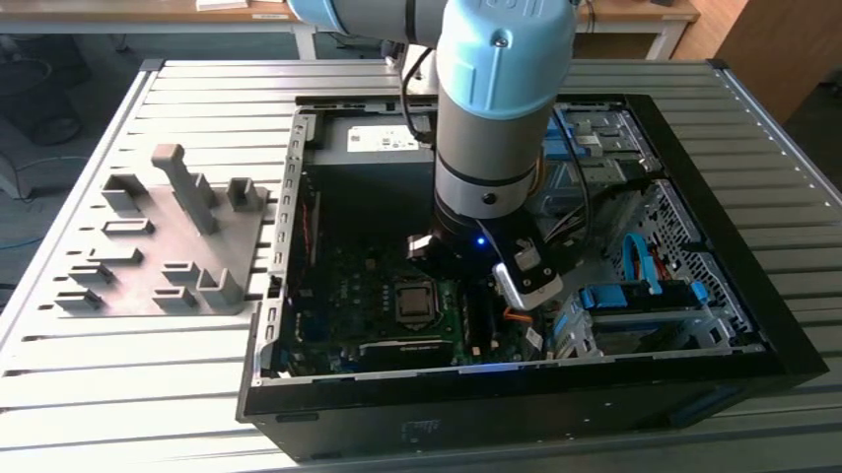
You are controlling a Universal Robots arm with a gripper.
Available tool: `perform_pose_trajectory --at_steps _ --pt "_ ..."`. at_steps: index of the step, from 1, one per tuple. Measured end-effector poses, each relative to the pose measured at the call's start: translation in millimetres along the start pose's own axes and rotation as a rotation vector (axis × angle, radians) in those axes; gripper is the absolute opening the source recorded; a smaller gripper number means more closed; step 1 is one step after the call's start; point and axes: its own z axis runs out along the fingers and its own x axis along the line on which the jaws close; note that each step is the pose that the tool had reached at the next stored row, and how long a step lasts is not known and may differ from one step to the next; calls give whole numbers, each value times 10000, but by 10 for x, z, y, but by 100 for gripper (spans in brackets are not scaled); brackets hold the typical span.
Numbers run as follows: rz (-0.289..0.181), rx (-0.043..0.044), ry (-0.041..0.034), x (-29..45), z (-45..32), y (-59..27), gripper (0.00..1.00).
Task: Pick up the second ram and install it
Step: 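Insert the second ram into the second slot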
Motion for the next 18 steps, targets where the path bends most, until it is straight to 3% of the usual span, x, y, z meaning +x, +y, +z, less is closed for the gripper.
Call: perform_pose_trajectory --at_steps 18 --pt "1 -21 -11 -4 -55 0 14"
